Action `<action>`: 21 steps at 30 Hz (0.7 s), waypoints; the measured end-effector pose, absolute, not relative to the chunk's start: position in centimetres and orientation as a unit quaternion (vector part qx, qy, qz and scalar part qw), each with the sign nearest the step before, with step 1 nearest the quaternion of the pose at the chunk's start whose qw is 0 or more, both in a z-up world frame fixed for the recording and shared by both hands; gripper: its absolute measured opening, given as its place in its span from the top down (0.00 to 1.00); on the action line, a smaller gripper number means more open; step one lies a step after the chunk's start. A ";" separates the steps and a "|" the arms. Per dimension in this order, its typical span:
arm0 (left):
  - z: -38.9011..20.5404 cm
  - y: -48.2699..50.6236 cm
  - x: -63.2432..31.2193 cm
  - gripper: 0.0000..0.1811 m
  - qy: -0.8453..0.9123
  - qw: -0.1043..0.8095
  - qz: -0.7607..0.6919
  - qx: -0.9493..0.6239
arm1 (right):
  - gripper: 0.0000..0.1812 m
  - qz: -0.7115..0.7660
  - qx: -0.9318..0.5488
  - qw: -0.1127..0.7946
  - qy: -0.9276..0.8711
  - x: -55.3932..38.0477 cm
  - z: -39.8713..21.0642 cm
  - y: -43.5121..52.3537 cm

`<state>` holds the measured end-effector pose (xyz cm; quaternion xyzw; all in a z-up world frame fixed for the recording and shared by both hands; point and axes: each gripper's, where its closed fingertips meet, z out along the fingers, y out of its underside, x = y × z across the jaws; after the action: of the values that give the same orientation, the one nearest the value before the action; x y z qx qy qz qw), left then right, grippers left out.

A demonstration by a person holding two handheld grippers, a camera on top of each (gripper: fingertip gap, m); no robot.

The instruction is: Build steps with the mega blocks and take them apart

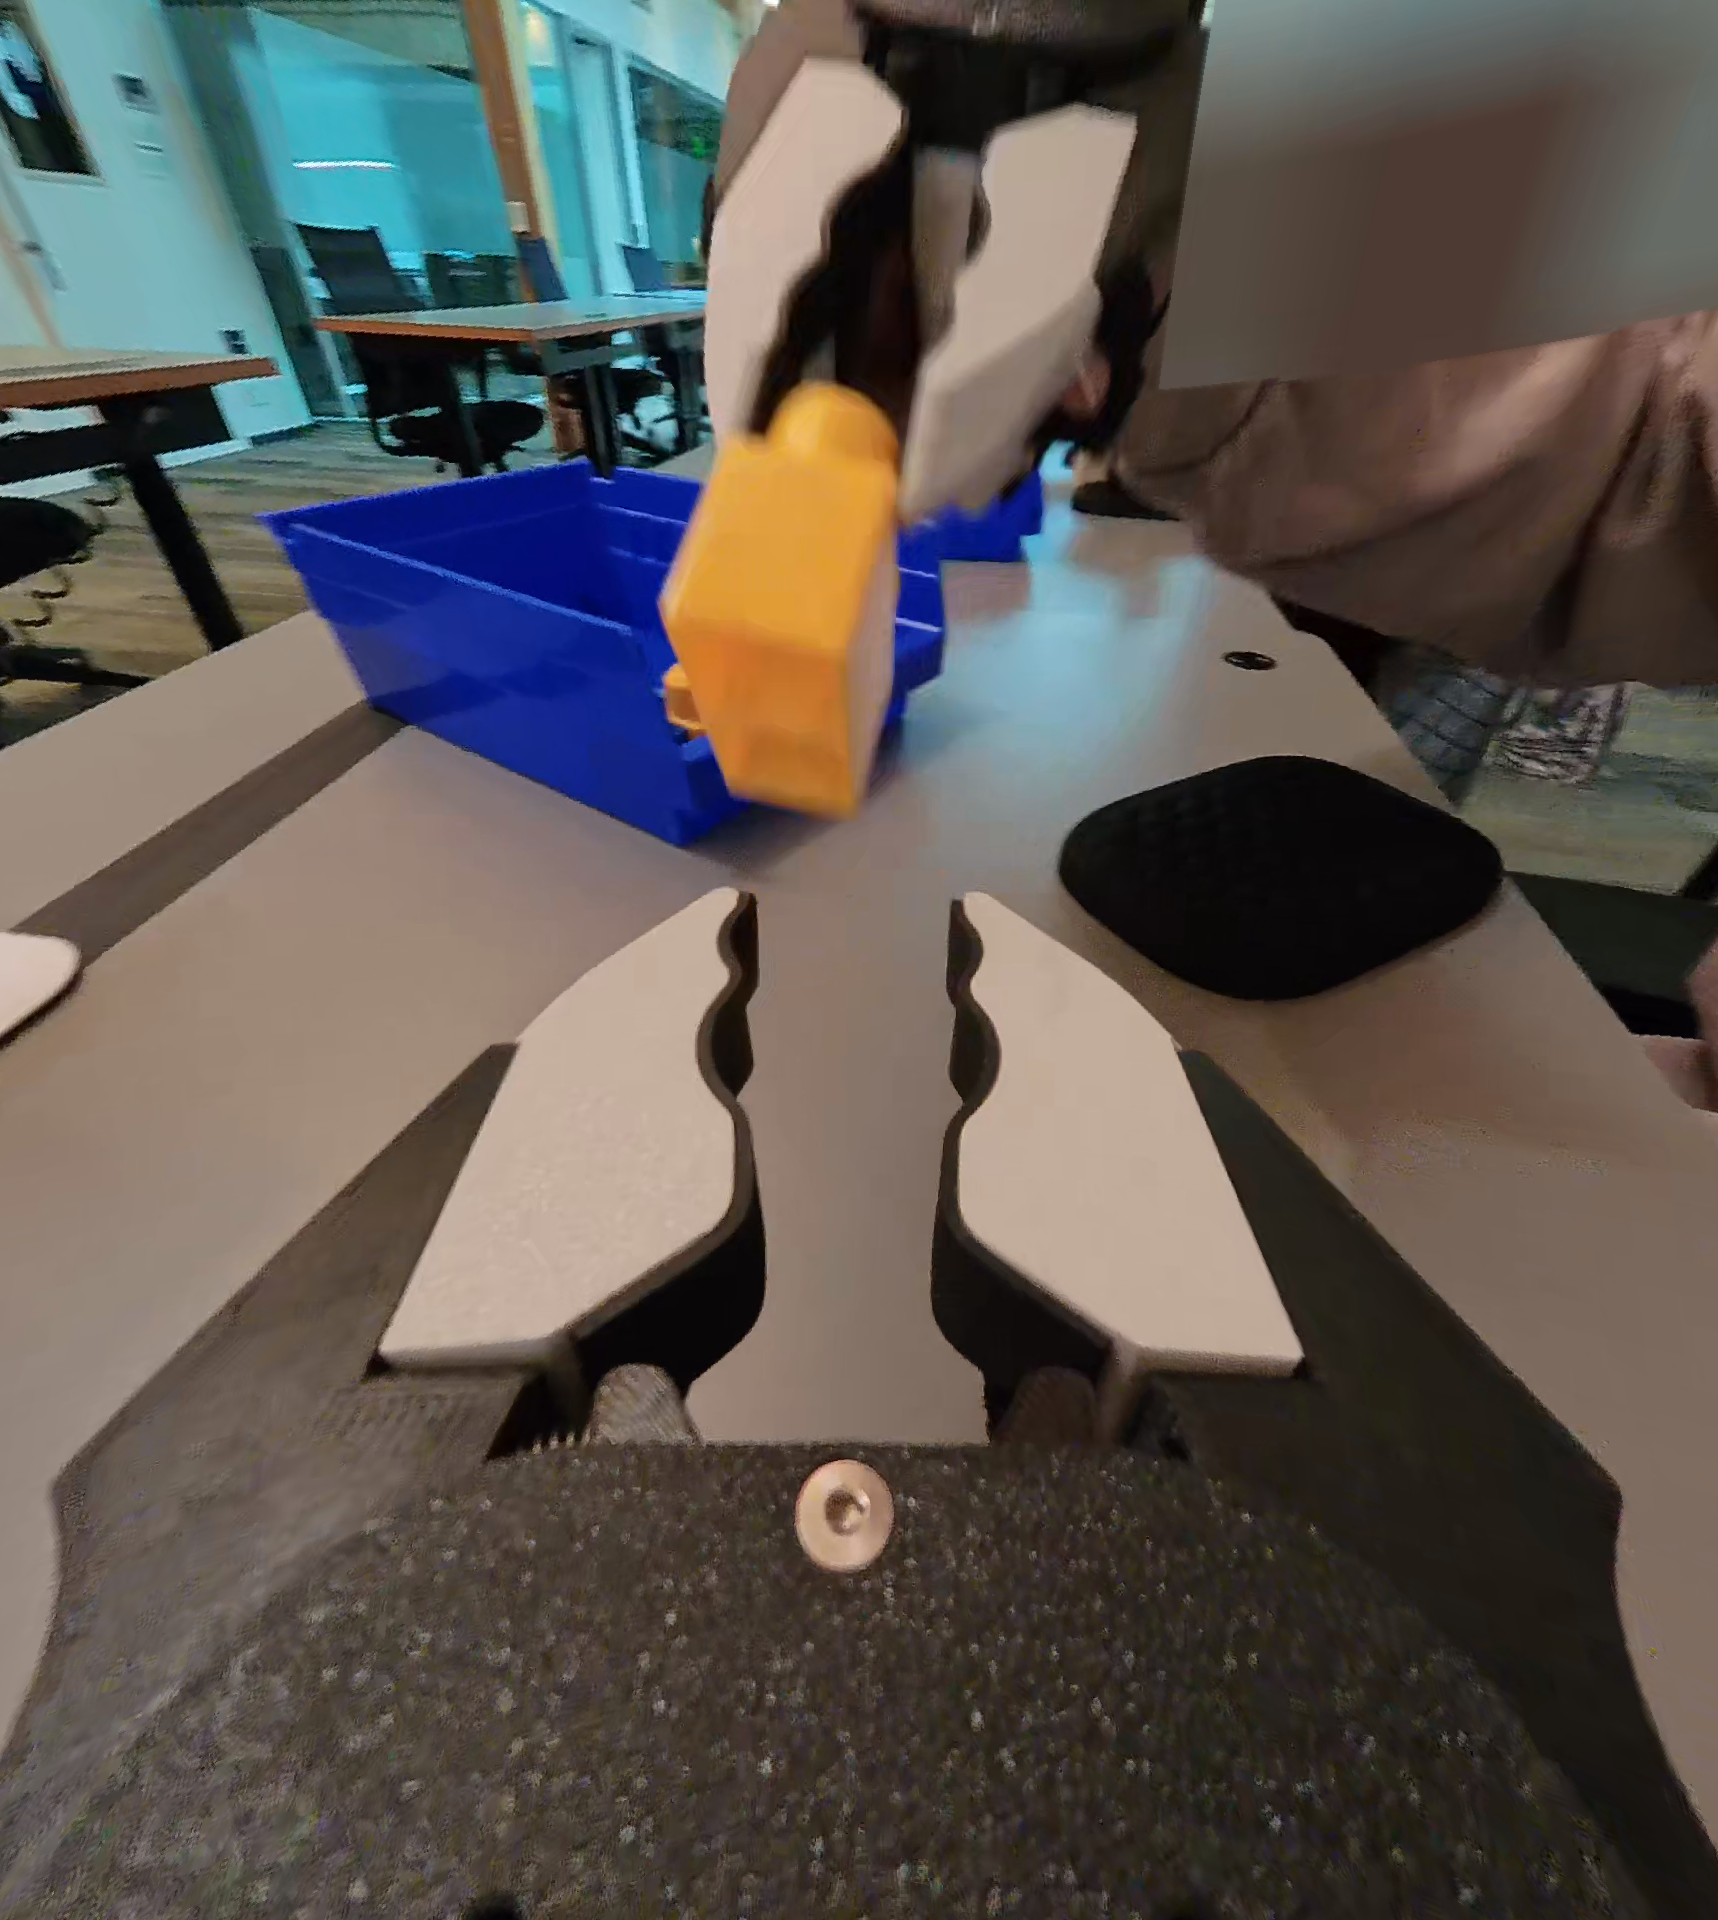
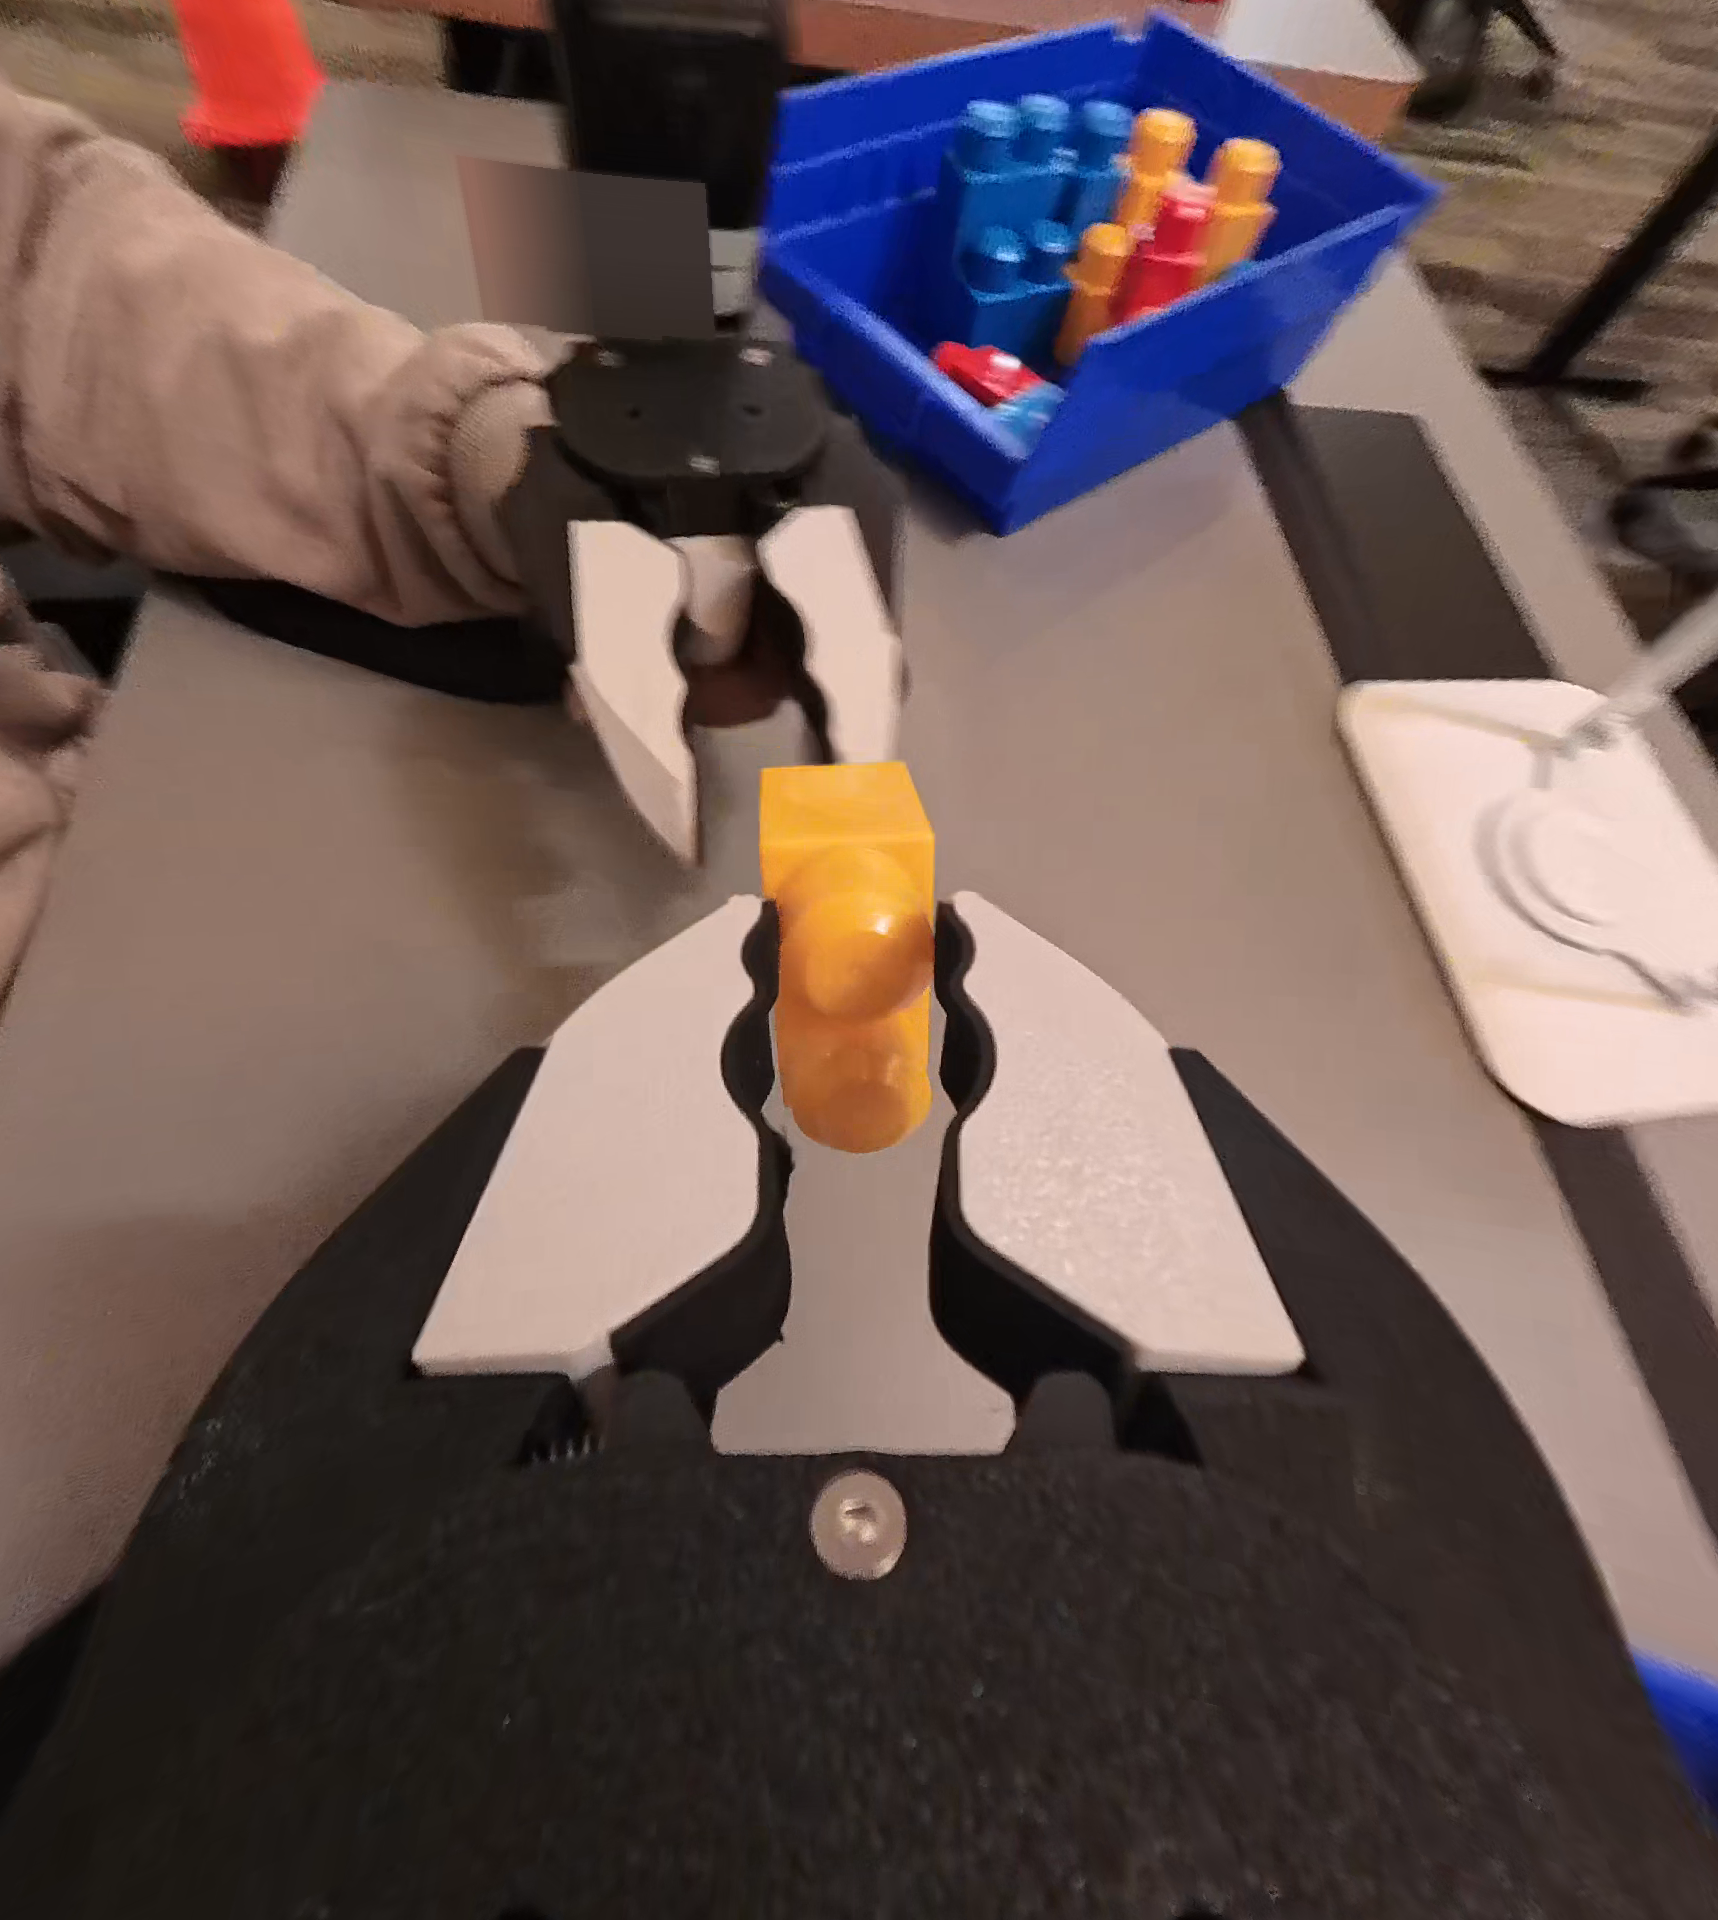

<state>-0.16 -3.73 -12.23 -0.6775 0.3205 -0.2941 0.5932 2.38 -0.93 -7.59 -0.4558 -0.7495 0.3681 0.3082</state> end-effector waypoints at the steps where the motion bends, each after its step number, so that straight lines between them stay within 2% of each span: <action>1: -12.2 -3.4 -0.7 0.83 0.310 0.598 -0.287 -0.681 | 0.84 0.345 -0.475 0.321 -0.743 3.0 -6.5 1.2; 6: -11.3 -2.1 -3.2 0.91 0.263 0.633 -0.241 -0.687 | 0.84 0.154 -0.645 0.366 -0.653 8.3 -3.4 17.1; 10: -11.1 -1.3 -4.9 0.92 0.232 0.651 -0.199 -0.695 | 0.84 0.063 -0.794 0.317 -0.515 13.7 -5.6 27.6; 14: -11.0 -1.1 -5.4 0.92 0.223 0.655 -0.193 -0.696 | 0.84 0.016 -0.877 0.269 -0.399 17.2 -10.3 33.6; 21: -11.5 -0.9 -5.7 0.93 0.219 0.647 -0.194 -0.704 | 0.84 0.011 -0.941 0.208 -0.267 18.4 -17.0 37.5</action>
<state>-5.70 -0.89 -11.47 -0.7035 0.2192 -0.1944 0.6475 18.36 37.50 -17.01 -0.9408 -0.2671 0.0111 0.2082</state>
